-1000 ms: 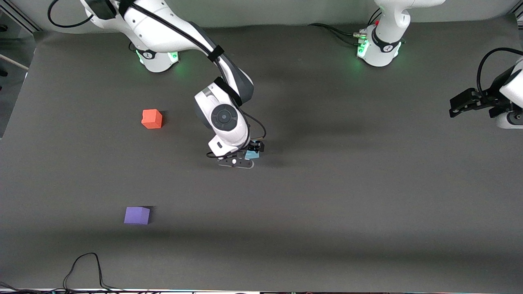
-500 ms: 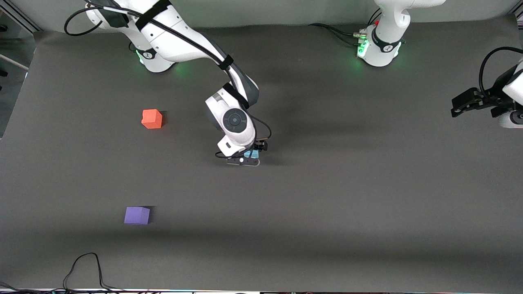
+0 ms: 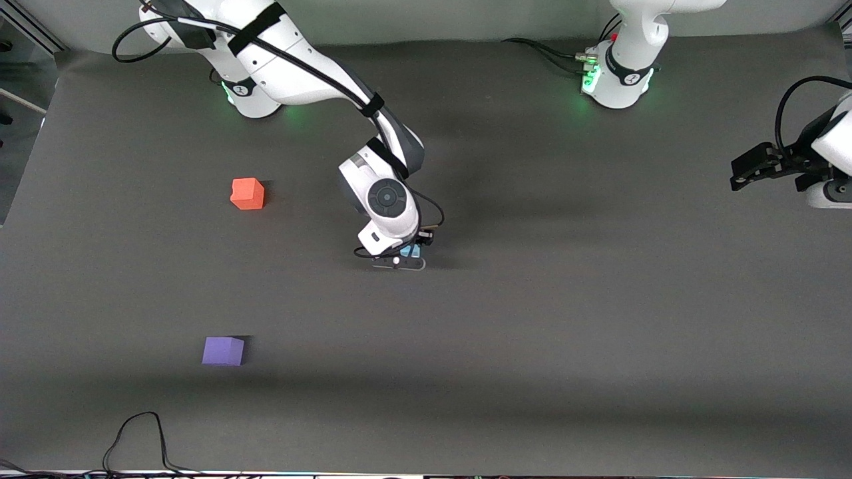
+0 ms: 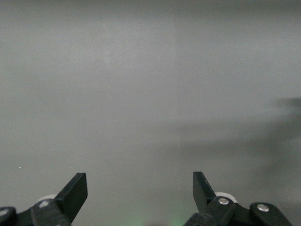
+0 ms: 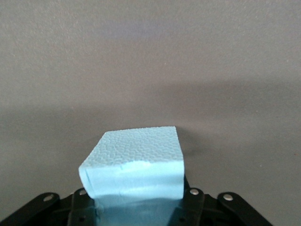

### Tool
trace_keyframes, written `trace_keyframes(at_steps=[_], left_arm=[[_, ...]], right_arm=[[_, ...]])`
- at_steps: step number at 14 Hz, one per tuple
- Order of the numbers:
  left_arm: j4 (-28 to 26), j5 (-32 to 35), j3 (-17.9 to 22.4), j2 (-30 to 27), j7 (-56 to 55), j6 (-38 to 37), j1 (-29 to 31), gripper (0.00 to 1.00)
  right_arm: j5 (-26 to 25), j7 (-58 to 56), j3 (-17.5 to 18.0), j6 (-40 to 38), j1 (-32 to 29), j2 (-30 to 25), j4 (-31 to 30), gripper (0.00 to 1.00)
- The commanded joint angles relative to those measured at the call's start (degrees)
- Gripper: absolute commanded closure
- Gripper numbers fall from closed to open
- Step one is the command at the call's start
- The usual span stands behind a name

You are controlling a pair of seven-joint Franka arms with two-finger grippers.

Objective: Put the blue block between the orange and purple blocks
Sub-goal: 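Lift the blue block with the right gripper past the orange block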

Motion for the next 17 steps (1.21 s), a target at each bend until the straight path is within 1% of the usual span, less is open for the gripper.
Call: trace_keyframes(at_steps=[1, 2, 5, 6, 7, 9, 11, 12, 13, 15, 17], left_arm=[[0.14, 0.06, -0.42, -0.35, 0.21, -0.23, 0.43, 0.0], [0.14, 0.06, -0.42, -0.35, 0.3, -0.14, 0.43, 0.0], [0.14, -0.03, -0.42, -0.35, 0.3, -0.05, 0.6, 0.0], [0.14, -0.03, -0.51, -0.26, 0.3, -0.05, 0.69, 0.0], [0.23, -0.03, -0.6, -0.34, 0.56, -0.05, 1.39, 0.0], [0.14, -0.03, -0.6, -0.35, 0.65, -0.14, 1.57, 0.0], [0.14, -0.03, -0.6, -0.43, 0.65, -0.14, 1.4, 0.0], [0.23, -0.03, -0.6, -0.43, 0.65, -0.23, 1.4, 0.0], [0.14, -0.03, -0.6, -0.52, 0.65, -0.23, 1.48, 0.0], [0.14, -0.03, -0.51, -0.35, 0.65, 0.03, 1.31, 0.0], [0.14, -0.12, -0.51, -0.43, 0.65, 0.12, 1.31, 0.0]], right_arm=[[-0.83, 2.76, -0.5, -1.35, 0.19, -2.3, -0.25, 0.91], [-0.92, 2.77, -1.46, -3.54, 0.11, -4.05, -0.07, 0.91], [-0.83, 2.33, -3.39, -13.54, -0.24, -12.74, 0.8, 0.9], [-0.83, 2.24, -4.01, -17.85, -0.33, -15.46, 1.94, 0.89], [-0.83, 2.41, -4.28, -22.41, -0.25, -17.84, 3.26, 0.87], [-0.83, 2.07, -4.54, -30.42, -0.6, -23.11, 5.46, 0.87], [-0.48, 0.15, -6.73, -37.46, -0.77, -27.51, 8.44, 0.86], [-0.22, -1.78, -7.26, -41.06, -0.77, -29.19, 9.76, 0.85], [-0.22, -3.02, -8.31, -43.09, -0.77, -30.86, 9.86, 0.86], [-0.13, -7.67, -11.38, -44.86, -0.69, -33.76, 8.03, 0.86], [-0.22, -14.86, -16.29, -45.57, -0.69, -36.39, 4.7, 0.86]])
